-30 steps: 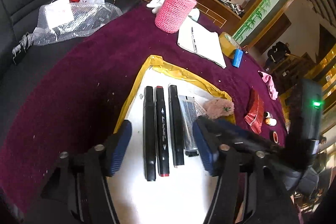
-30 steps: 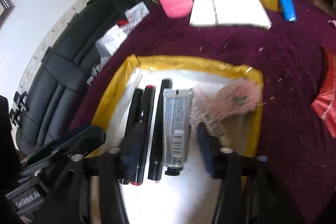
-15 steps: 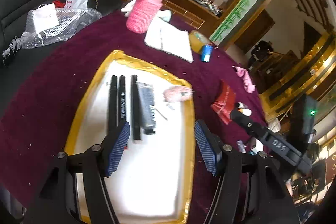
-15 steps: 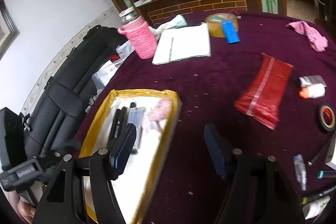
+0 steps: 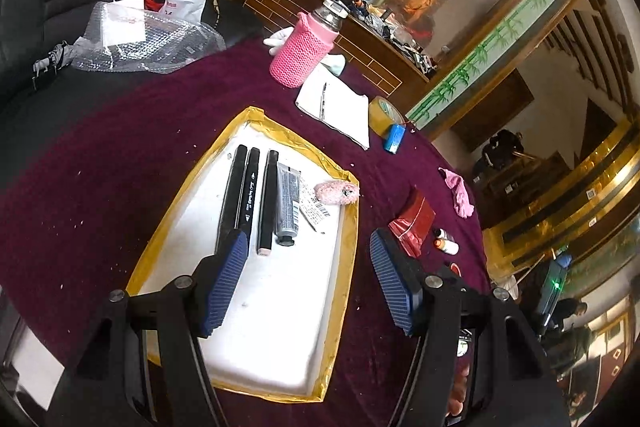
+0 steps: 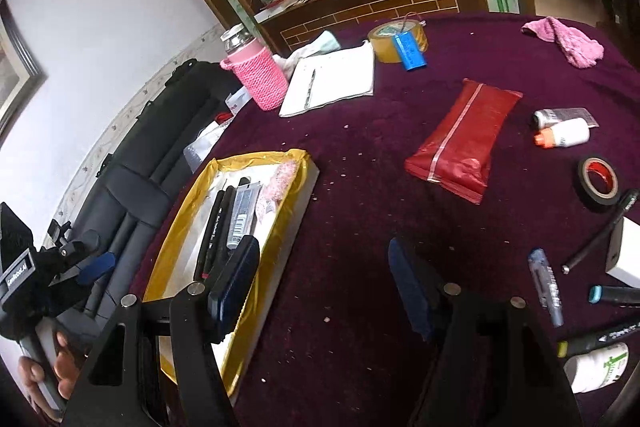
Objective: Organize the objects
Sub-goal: 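Move both tools back toward the pile of items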
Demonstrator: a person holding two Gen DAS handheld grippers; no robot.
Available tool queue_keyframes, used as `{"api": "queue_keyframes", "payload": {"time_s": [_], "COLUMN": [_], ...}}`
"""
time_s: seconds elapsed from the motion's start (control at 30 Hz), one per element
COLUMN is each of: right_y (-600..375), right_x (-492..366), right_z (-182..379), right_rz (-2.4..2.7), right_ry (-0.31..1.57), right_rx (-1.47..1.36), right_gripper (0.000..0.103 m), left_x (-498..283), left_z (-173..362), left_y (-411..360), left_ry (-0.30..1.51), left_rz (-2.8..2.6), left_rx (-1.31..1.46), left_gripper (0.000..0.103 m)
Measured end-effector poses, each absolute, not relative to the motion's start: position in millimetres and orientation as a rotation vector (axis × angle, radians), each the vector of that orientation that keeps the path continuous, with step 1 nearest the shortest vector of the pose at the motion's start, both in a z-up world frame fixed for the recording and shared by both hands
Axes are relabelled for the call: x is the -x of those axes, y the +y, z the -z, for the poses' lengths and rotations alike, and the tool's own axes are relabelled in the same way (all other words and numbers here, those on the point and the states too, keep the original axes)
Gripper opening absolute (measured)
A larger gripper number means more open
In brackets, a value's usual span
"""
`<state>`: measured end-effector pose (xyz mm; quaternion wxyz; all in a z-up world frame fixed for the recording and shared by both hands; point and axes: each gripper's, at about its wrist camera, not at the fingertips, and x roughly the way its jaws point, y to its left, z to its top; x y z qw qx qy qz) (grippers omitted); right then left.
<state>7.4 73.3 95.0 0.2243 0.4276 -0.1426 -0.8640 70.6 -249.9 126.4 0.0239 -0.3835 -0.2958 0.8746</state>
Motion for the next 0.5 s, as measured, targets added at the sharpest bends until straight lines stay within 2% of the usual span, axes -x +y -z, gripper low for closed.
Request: {"api": "queue_keyframes", "payload": {"time_s": [0.33, 0.5], "right_y": [165.0, 224.1], "right_x": [-15.0, -22.6], "right_z": [-97.2, -95.9], "right_rz": [2.51, 2.632], "right_ry": [-0.515, -0.557], "right_rx": [-1.184, -1.199], "right_gripper": [0.062, 0.062], "left_x": [-71.8, -84.9], "left_z": [-114.1, -100.8], "left_y": [-209.4, -186.7], "left_ry": [-0.868, -0.905], "left_rz": [-2.622, -2.487], "left_rx": [1.222, 1.259], "left_gripper": [0.064, 0.064]}}
